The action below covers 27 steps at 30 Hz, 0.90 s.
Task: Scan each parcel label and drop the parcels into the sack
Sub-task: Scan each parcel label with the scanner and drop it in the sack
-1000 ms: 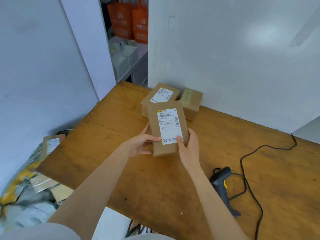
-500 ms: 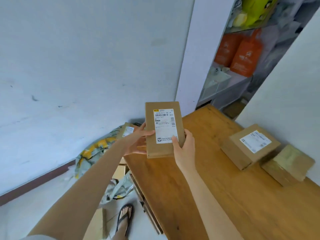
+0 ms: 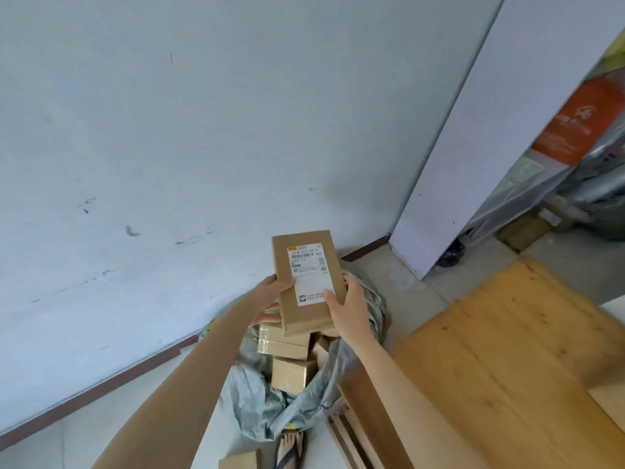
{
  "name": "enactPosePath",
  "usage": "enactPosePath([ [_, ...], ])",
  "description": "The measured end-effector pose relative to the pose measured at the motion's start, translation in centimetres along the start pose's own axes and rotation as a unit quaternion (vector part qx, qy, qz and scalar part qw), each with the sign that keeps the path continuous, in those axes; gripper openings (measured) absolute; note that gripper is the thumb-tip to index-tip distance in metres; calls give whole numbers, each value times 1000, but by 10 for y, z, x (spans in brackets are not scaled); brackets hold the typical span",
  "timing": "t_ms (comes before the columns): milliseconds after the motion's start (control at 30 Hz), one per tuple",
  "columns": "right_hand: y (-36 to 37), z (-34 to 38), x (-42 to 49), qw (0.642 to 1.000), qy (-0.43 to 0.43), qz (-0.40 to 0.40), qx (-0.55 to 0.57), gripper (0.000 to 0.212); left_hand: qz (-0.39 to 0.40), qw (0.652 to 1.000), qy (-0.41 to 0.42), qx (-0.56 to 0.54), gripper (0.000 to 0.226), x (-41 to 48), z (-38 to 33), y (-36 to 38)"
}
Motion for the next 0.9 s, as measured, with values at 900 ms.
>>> enactPosePath([
  [900,103,-19,97,968,174,112,-144,46,-72,947,18,314,47,103,5,-118],
])
Point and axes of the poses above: each hand's wrist, its own x-axis towards the middle knuckle, its own y-axis out of the palm, z = x × y, the point moved 5 cm from there along x, towards the middle knuckle, and after that the axes turned 5 degrees about y, right-handed, at the moved point
